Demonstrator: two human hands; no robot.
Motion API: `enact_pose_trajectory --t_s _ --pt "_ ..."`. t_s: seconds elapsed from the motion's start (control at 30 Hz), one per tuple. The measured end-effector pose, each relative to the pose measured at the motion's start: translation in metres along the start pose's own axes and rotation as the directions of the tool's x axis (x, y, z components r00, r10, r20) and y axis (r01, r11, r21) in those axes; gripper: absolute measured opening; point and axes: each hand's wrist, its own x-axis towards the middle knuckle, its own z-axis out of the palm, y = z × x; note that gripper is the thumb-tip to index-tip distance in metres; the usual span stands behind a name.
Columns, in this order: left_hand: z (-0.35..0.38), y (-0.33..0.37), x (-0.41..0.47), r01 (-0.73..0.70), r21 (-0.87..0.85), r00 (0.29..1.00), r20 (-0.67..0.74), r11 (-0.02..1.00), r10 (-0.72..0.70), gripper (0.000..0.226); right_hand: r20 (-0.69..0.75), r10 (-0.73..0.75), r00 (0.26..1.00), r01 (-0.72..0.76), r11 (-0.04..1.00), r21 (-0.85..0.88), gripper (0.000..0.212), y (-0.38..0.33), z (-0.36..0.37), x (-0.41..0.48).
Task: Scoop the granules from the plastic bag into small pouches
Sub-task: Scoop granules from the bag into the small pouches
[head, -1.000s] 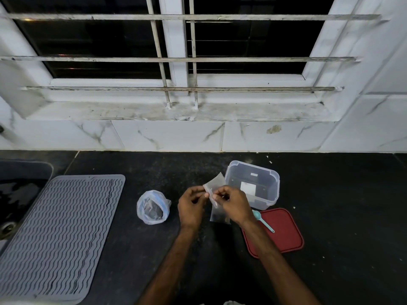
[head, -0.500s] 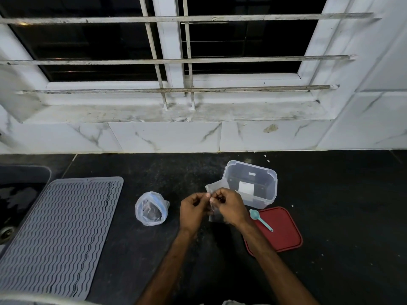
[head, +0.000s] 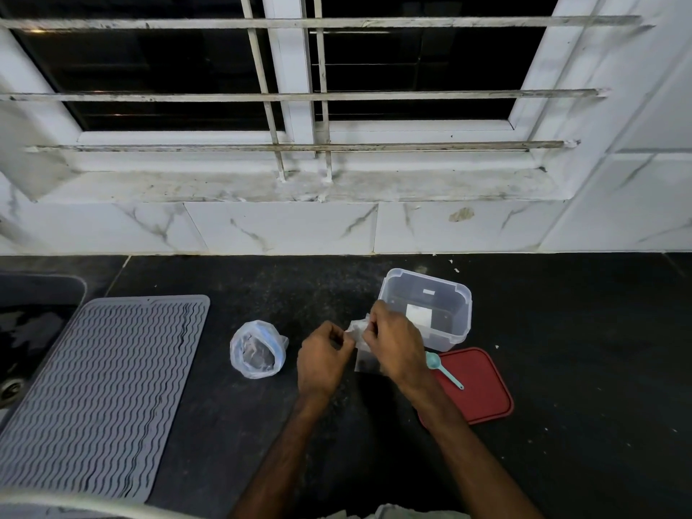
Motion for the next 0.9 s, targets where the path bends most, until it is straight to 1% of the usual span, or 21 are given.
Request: enact_pose_trajectory --t_s 0.07,0.13,0.2,0.23,0.27,0.33,0.43,0.5,0.57,0.63,0.7,0.77,0.83,0.9 --pt "-0.001 0.003 0.0 -0.037 0.025 0.999 0.003 0.999 0.037 0.015 0.035 -0.031 0.999 0.032 0.999 -0.026 0.024 -0.003 -0.004 0.001" --pt "-0.003 0.006 -0.001 -0.095 0.071 0.996 0.004 0.993 0.095 0.025 0.133 -0.102 0.986 0.117 0.987 -0.108 0.028 -0.003 -0.007 0.001" --pt "-0.005 0.008 0.0 -0.156 0.18 0.987 0.007 0.971 0.158 0.022 0.275 -0.131 0.952 0.203 0.947 -0.249 0.043 -0.002 -0.009 0.002" --pt "-0.007 0.009 0.0 -0.185 0.243 0.982 0.006 0.952 0.189 0.019 0.315 -0.113 0.942 0.215 0.927 -0.309 0.051 -0.003 -0.01 0.003" --pt "-0.009 0.011 0.001 -0.209 0.302 0.976 0.002 0.93 0.218 0.016 0.324 -0.088 0.942 0.206 0.912 -0.354 0.055 -0.004 -0.011 0.004" --pt "-0.012 0.018 0.002 -0.248 0.378 0.962 -0.007 0.892 0.271 0.02 0.315 -0.045 0.948 0.176 0.899 -0.401 0.061 -0.007 -0.011 0.007" --pt "-0.018 0.029 0.008 -0.248 0.386 0.958 -0.039 0.889 0.284 0.028 0.301 -0.009 0.954 0.137 0.904 -0.406 0.07 -0.011 -0.012 0.009" --pt "-0.023 0.028 0.015 -0.23 0.312 0.96 -0.081 0.922 0.266 0.027 0.271 -0.016 0.962 0.118 0.924 -0.364 0.066 -0.009 -0.013 0.007" --pt "-0.024 0.023 0.019 -0.25 0.269 0.958 -0.072 0.93 0.278 0.022 0.281 -0.029 0.959 0.124 0.937 -0.325 0.053 -0.006 -0.011 0.005" --pt "-0.02 0.017 0.016 -0.29 0.258 0.951 -0.028 0.922 0.307 0.02 0.355 -0.053 0.933 0.173 0.933 -0.316 0.048 -0.007 -0.009 0.002" --pt "-0.016 0.011 0.014 -0.322 0.248 0.943 0.0 0.914 0.333 0.021 0.42 -0.075 0.904 0.226 0.919 -0.323 0.049 -0.008 -0.006 0.001" --pt "-0.018 0.007 0.013 -0.333 0.286 0.938 0.003 0.898 0.347 0.02 0.432 -0.043 0.901 0.204 0.921 -0.332 0.052 -0.008 -0.007 0.0" --pt "-0.021 0.008 0.015 -0.339 0.395 0.931 0.008 0.854 0.366 0.021 0.418 0.041 0.908 0.114 0.933 -0.34 0.054 -0.005 -0.01 0.002" --pt "-0.02 0.013 0.015 -0.35 0.494 0.922 0.031 0.796 0.386 0.024 0.394 0.097 0.914 0.059 0.929 -0.366 0.054 -0.006 -0.01 0.006"
